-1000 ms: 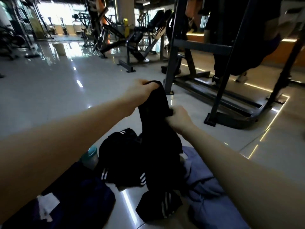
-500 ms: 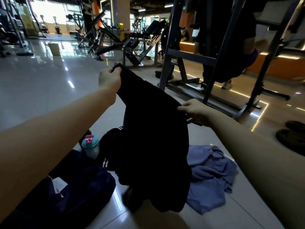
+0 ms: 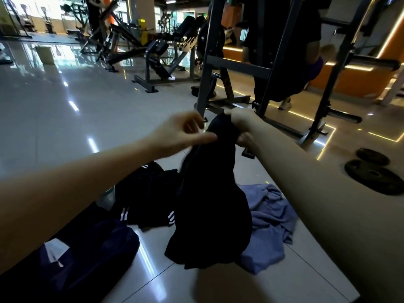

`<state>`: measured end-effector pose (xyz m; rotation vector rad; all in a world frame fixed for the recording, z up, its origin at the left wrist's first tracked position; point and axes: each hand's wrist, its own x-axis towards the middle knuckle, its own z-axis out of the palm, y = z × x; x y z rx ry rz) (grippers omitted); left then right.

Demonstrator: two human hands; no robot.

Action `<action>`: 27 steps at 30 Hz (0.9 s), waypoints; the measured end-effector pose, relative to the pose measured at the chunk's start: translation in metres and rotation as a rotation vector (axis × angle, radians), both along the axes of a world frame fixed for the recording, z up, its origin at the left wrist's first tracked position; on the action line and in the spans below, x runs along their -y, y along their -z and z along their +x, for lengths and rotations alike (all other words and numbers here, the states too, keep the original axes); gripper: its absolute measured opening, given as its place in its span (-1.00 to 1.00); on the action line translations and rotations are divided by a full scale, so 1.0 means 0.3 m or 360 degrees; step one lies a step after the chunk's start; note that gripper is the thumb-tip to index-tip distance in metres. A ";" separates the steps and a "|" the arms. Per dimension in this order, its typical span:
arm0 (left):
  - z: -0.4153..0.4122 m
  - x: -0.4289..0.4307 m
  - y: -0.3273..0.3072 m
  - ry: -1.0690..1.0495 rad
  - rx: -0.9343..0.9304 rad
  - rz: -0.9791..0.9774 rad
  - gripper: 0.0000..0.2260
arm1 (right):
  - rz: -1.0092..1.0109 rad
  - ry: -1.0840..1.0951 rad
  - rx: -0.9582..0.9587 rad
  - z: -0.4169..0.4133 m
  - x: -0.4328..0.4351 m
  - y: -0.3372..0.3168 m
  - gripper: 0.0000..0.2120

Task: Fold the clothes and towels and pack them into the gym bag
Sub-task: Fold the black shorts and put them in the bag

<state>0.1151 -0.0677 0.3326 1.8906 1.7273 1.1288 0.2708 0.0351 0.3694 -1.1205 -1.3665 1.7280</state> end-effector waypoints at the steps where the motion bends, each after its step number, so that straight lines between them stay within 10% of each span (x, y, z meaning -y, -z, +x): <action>1: 0.036 -0.006 0.008 0.0141 -0.0021 -0.0147 -0.60 | -0.0054 0.0033 -0.0036 0.003 -0.016 -0.002 -0.84; 6: 0.071 -0.082 0.158 -0.0076 -0.0619 -0.0124 -0.39 | -0.0216 0.0180 -0.0055 0.027 -0.100 0.011 -0.81; 10: 0.059 -0.138 0.160 -0.0059 -0.0148 -0.0113 -0.88 | -0.0224 0.0175 -0.0120 0.052 -0.144 0.000 -0.83; 22: 0.072 -0.204 -0.073 -0.0594 0.0723 -0.0244 -0.89 | 0.0535 -0.1029 0.0664 0.074 -0.072 0.065 -0.64; 27: 0.032 -0.200 -0.063 -0.0613 -0.0074 0.0045 -0.91 | 0.0736 -0.0874 0.0764 0.043 -0.060 0.063 -0.70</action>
